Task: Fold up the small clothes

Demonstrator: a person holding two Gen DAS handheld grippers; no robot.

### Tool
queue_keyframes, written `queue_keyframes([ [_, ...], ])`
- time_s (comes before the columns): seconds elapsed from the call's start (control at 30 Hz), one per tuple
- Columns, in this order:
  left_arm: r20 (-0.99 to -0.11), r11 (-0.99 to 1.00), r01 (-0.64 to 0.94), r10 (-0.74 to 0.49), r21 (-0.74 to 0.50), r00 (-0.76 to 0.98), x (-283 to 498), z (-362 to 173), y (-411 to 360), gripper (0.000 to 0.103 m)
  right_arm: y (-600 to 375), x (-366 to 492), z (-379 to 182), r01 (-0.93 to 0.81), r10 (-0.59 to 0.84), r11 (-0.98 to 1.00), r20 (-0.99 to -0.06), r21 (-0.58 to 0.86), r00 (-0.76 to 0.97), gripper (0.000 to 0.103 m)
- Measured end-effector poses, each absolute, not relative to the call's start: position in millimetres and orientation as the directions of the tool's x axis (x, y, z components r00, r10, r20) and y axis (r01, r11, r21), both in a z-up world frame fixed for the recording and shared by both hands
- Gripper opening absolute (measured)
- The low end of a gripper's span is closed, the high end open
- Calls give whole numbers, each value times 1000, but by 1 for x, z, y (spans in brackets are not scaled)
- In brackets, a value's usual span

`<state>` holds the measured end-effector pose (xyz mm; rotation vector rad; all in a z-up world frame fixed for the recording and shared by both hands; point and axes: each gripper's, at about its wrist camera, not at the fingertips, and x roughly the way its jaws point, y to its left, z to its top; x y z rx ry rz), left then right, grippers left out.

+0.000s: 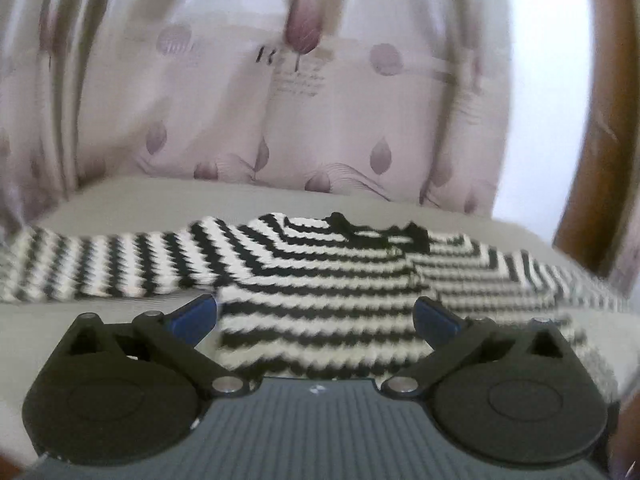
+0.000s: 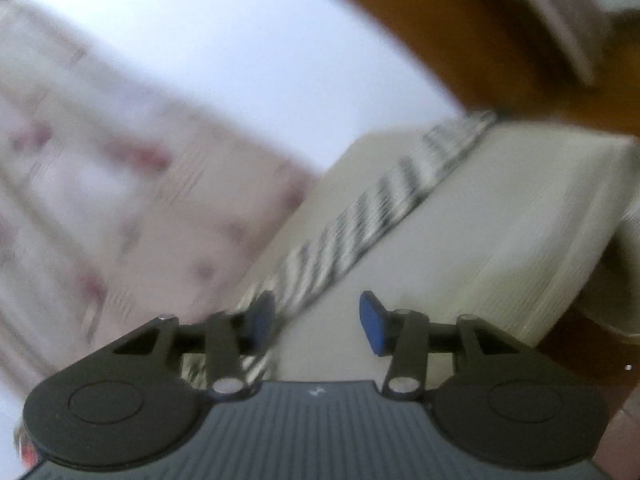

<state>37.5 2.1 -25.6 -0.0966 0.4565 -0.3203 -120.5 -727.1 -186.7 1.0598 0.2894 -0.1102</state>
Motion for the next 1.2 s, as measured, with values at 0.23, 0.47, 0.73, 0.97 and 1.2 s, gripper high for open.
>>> queue_keyframes([
  [0.23,-454,952,132,-250,-276,855,117,-61,-33,103,-835,-81,-205,447,-151,390,-423,805,893,47],
  [0.47,-515,954,93,-234,-284,825,129,-86,-30,103,-908,-30,-235,534,-70,267,-537,802,841,47],
  [0.73,-525,954,75,-224,-291,821,125,-85,-30,103,-924,6,-257,472,-105,208,-460,856,881,10],
  [0.97,-419,969,43,-146,-244,896,117,-58,-10,103,-902,12,-200,454,-195,349,-410,820,891,10],
  [1.2,-457,936,9,-180,-352,871,132,-77,9,103,-838,58,-104,298,-127,478,-270,826,954,10],
])
